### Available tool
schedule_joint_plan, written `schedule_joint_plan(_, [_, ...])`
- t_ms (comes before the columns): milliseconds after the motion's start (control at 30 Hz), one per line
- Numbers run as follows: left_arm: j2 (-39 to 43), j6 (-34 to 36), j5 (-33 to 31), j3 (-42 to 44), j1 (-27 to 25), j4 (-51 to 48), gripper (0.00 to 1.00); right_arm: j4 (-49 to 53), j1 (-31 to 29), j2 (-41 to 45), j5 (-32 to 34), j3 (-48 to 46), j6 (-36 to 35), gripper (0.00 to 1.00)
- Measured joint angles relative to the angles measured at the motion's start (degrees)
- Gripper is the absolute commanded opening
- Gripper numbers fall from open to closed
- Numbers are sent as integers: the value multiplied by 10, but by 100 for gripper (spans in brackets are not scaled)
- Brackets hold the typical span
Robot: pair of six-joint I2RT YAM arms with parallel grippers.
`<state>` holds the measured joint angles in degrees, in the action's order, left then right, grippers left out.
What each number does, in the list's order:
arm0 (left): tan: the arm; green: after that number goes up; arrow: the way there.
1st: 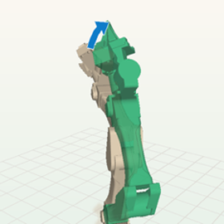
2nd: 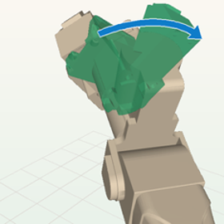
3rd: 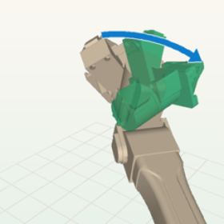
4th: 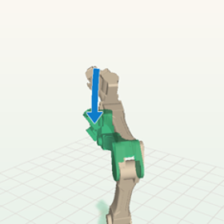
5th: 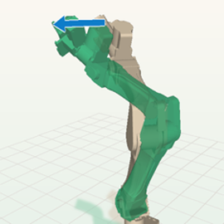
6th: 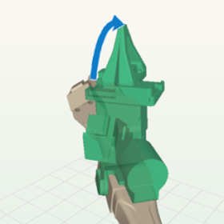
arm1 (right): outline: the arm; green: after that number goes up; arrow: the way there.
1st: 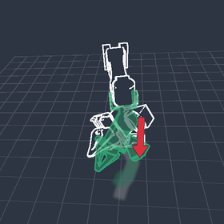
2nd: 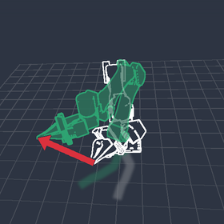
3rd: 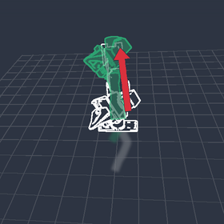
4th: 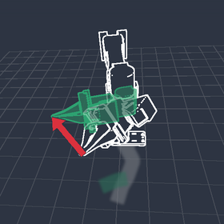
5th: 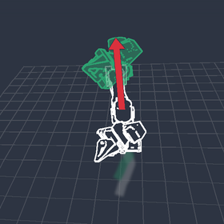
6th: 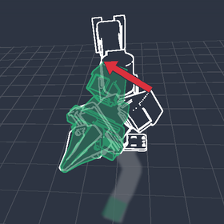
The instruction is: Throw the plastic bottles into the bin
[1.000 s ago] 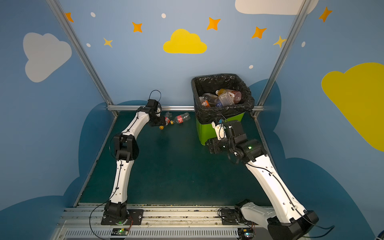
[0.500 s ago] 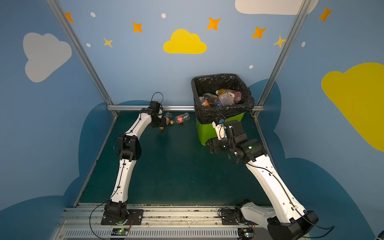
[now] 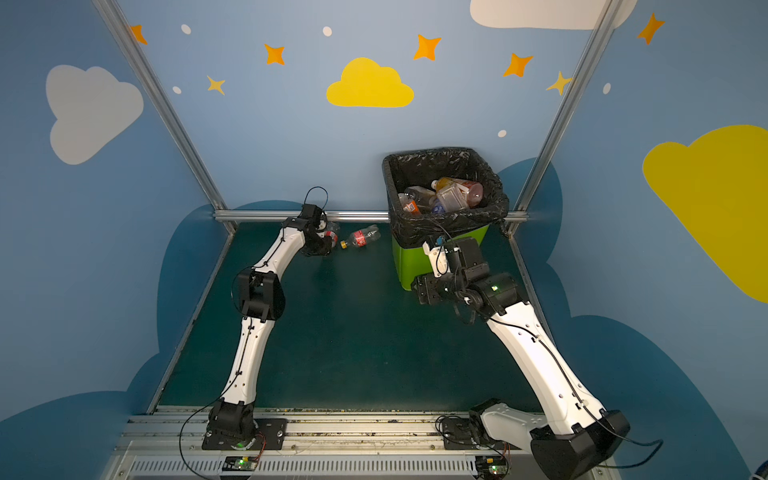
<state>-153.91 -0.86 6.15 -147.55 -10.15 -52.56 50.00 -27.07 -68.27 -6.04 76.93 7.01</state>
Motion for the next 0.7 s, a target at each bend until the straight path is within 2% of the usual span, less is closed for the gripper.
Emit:
schedule_joint_plan(200, [2, 0, -17, 0, 0, -21, 17, 2, 3, -14, 0, 9, -3, 75])
schedule_joint_plan(300, [33, 0, -30, 40, 0, -33, 17, 1, 6, -14, 0, 10, -6, 75])
schedule_joint_plan(400, [117, -4, -37, 150, 0, -31, 17, -2, 10, -14, 1, 10, -7, 75])
schedule_joint_plan(567, [320, -30, -39, 335, -1, 13, 17, -22, 21, 11, 8, 2, -7, 75])
schedule_joint_plan(700, [469, -53, -45, 413, -5, 68, 20, -37, 29, 40, 14, -8, -6, 75])
